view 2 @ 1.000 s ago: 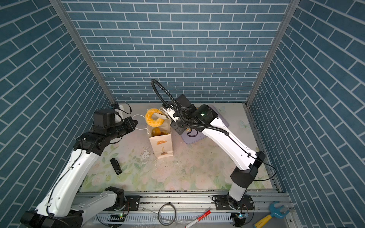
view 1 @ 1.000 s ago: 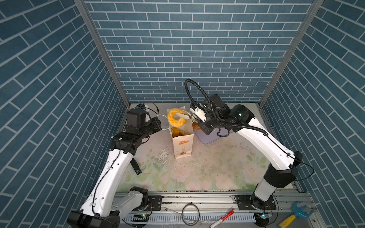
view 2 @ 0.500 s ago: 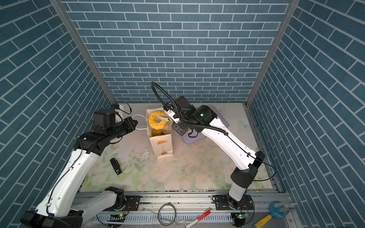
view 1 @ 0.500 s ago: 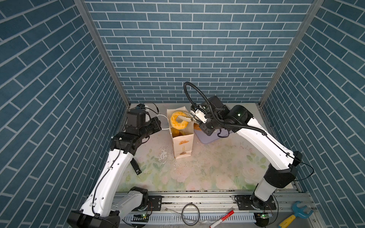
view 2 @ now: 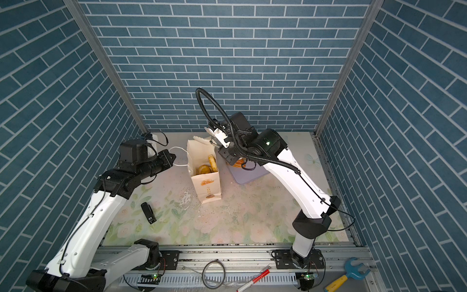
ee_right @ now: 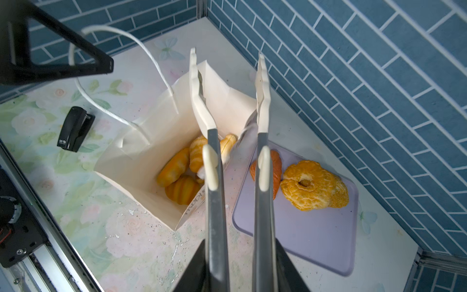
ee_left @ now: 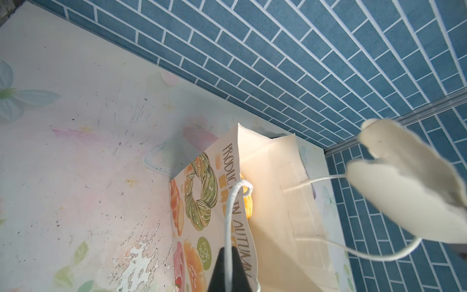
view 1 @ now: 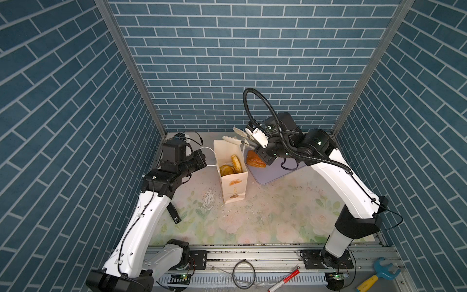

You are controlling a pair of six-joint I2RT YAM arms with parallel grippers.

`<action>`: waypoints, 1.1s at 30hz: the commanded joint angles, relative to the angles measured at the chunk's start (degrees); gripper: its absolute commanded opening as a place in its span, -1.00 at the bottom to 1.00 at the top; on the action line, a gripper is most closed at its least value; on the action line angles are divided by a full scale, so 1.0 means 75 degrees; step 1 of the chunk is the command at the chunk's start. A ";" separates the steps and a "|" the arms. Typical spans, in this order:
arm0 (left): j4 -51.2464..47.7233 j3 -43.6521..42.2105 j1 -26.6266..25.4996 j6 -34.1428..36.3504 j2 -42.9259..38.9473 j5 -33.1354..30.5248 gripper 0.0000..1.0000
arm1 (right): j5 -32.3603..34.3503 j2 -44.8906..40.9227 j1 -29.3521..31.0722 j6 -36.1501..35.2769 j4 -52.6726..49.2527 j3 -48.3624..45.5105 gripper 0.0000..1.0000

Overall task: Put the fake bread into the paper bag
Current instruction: 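Move the open tongs back to the tray onto the orange croissant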

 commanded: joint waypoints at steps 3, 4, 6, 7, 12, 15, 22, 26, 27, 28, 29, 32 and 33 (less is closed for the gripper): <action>-0.0154 0.0063 -0.0049 0.0030 -0.0061 -0.0164 -1.00 | -0.0038 0.0097 -0.0401 0.0115 -0.0104 0.1000 -0.23; -0.0158 0.0066 -0.0049 0.0026 -0.0063 -0.0157 -1.00 | -0.0038 0.0140 -0.0490 0.0157 -0.0194 0.1167 -0.23; -0.0139 0.0037 -0.0049 0.0026 -0.0067 -0.0157 -1.00 | -0.0062 0.0145 -0.0795 0.0267 -0.0314 0.1316 -0.23; -0.0138 0.0039 -0.0049 0.0032 -0.0064 -0.0158 -1.00 | -0.0073 0.0114 -0.0950 0.0306 -0.0320 0.1279 -0.23; -0.0130 0.0051 -0.0049 0.0035 -0.0062 -0.0158 -1.00 | -0.0551 -0.0242 -0.2204 0.0509 0.0030 0.0092 -0.23; -0.0137 0.0063 -0.0049 0.0033 -0.0039 -0.0158 -1.00 | -0.1052 -0.0273 -0.2817 0.0557 0.0286 -0.0638 -0.23; -0.0254 0.0084 -0.0049 0.0058 -0.0041 -0.0250 -1.00 | -0.1430 0.0489 -0.3107 0.0510 0.0340 -0.1470 -0.23; -0.0293 0.0081 -0.0049 0.0057 -0.0006 -0.0278 -1.00 | -0.1559 0.1035 -0.3113 0.0577 0.0467 -0.1757 -0.23; -0.0298 0.0085 -0.0049 0.0057 0.0007 -0.0282 -1.00 | -0.1601 0.1180 -0.3107 0.0623 0.0483 -0.1797 -0.23; -0.0320 0.0092 -0.0049 0.0056 0.0030 -0.0289 -1.00 | -0.1619 0.1298 -0.3110 0.0647 0.0532 -0.1826 -0.23; -0.0323 0.0111 -0.0049 0.0063 0.0046 -0.0285 -1.00 | -0.1628 0.1407 -0.3099 0.0662 0.0580 -0.1868 -0.23; -0.0357 0.0114 -0.0049 0.0076 0.0088 -0.0289 -1.00 | -0.1807 0.1656 -0.3089 0.0727 0.0749 -0.2000 -0.22; -0.0352 0.0132 -0.0049 0.0080 0.0101 -0.0287 -1.00 | -0.1853 0.1747 -0.3087 0.0743 0.0785 -0.2031 -0.22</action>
